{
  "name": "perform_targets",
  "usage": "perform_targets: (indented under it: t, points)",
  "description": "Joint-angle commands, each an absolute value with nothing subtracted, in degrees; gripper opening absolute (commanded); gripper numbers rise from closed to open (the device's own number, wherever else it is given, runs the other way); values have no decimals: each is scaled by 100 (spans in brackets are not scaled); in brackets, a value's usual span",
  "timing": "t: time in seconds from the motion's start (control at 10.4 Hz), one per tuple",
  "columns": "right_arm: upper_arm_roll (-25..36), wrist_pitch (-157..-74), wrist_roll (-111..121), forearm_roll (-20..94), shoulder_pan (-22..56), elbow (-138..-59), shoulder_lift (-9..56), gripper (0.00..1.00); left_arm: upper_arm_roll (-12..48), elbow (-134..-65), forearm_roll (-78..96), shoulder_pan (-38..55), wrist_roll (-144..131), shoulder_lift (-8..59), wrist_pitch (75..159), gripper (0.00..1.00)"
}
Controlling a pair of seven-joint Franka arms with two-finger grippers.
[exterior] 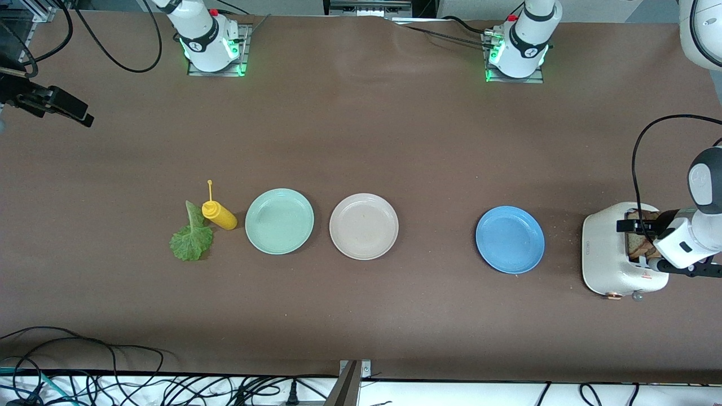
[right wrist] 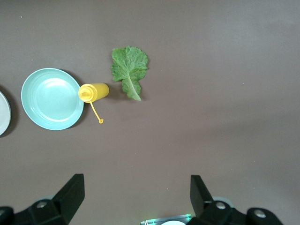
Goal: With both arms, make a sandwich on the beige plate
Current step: 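Close the left gripper on the bread slice in the toaster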
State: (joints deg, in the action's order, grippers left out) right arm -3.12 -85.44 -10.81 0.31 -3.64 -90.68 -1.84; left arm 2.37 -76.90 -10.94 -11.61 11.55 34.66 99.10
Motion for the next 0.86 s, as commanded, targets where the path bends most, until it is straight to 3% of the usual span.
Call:
perform_targets:
  t: [0.0,0.19,0.48,0.77]
  points:
    - [-281,-8490,-1116,141,-352,-9026,-220,100,229,-7682,-1310,-1134,1116,3516,9958,65]
    - [-281,-8490,-1116,132,-352,-9026,-220,100,229,-7682,-1301,-1134,1107,3516,9949,34]
    - [-290,-8490,-1116,141,-352,-9035,-220,100,229,-7673,-1301,-1134,1107,3524,9958,0]
    - [-290,-8499,-1116,141,-352,-9026,-220,100,229,-7533,-1266,-1142,1134,3420,9932,0]
